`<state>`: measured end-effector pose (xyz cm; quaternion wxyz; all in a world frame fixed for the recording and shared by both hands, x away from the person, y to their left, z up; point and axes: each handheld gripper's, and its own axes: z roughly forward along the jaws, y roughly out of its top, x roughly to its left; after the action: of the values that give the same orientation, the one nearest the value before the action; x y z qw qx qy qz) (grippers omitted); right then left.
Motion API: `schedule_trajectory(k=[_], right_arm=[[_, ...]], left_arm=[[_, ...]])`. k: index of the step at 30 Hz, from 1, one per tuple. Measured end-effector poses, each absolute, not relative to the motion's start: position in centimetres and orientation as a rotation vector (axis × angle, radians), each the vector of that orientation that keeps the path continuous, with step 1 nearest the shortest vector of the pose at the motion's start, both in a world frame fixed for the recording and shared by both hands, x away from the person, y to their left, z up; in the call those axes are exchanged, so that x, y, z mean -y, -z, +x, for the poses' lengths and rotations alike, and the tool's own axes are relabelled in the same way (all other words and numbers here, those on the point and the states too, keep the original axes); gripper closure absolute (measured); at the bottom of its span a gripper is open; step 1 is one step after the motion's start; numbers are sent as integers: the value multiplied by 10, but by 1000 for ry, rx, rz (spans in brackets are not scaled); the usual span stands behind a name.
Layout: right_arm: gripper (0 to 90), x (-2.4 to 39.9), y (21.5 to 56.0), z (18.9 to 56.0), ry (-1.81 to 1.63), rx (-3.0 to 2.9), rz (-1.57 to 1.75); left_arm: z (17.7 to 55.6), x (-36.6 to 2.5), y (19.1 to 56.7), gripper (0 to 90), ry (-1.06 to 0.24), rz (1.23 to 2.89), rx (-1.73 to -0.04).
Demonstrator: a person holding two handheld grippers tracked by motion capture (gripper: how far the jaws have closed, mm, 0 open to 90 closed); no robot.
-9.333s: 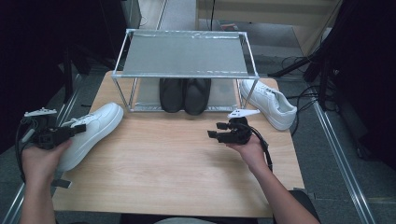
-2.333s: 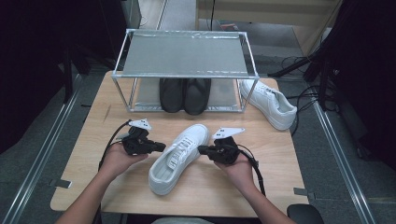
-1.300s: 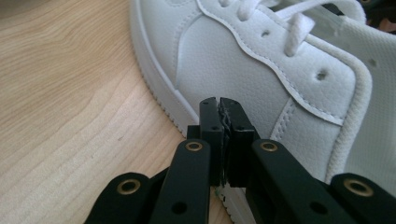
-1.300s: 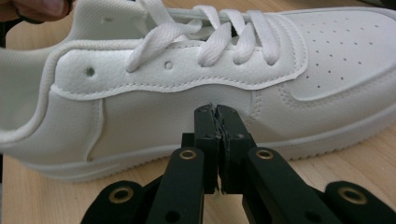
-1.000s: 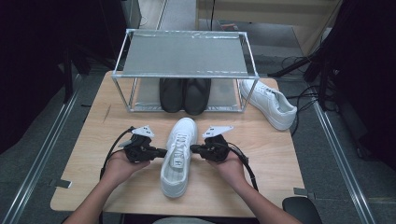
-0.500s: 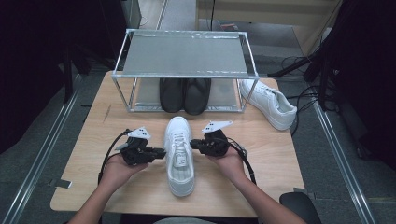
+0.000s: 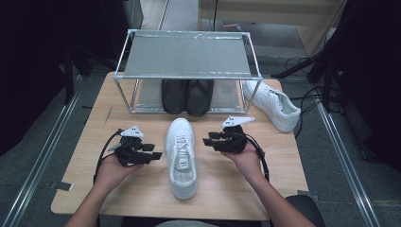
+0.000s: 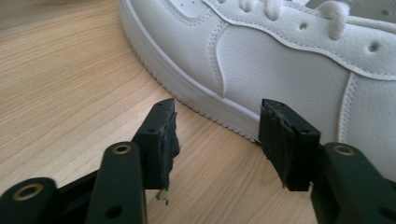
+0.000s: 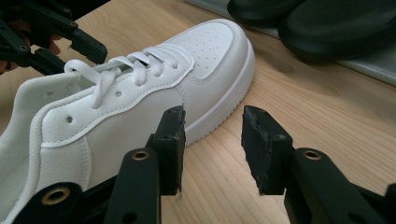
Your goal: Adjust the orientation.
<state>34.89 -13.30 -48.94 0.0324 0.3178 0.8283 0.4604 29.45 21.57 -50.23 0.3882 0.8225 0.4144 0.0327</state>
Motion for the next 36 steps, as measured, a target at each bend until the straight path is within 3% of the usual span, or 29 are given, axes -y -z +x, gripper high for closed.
schedule_trajectory(k=[20,36], right_arm=[[577,153,484,357,-1395,-2522,1014],[567,193,475,371,-1367,-2401,1106]], left_arm=[[299,-222,509,408,-73,2102,-1066],[299,-222,511,397,-71,2108,-1070]])
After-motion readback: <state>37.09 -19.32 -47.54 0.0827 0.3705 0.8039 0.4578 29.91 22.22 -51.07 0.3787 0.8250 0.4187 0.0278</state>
